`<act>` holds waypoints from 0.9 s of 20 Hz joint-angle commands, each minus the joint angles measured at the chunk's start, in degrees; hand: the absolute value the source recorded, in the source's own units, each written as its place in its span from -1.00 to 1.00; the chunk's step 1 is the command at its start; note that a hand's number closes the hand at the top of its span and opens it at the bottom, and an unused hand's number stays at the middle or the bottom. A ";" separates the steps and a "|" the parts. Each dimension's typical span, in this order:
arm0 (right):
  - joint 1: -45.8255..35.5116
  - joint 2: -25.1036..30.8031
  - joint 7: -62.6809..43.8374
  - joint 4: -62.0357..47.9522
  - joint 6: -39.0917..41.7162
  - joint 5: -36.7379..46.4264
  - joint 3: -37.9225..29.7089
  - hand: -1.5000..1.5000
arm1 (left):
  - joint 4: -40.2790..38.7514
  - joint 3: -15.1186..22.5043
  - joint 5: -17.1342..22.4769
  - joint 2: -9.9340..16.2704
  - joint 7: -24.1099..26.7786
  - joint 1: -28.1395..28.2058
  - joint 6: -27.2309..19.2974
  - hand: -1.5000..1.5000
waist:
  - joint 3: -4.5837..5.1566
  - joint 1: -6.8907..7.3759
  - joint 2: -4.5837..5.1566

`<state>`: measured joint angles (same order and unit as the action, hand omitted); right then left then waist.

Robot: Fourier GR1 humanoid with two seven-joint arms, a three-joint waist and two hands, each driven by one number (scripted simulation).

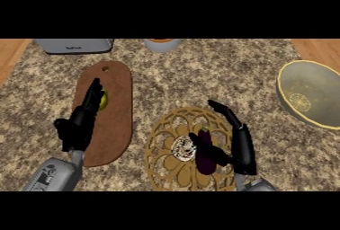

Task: Pick the cupcake from the placemat and place it in the bowl

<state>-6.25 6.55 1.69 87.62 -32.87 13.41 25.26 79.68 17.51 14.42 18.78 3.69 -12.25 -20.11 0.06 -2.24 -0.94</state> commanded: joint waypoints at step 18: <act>6.96 -6.54 -53.68 21.95 2.49 47.08 13.97 -1.00 | 4.66 -0.17 -0.62 0.24 -2.10 2.27 2.97 0.00 | 0.11 2.18 0.88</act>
<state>3.94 0.11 -39.53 106.63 -39.05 57.76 39.70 84.57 17.77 14.04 18.49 0.88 -10.26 -18.23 0.21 -0.59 -0.24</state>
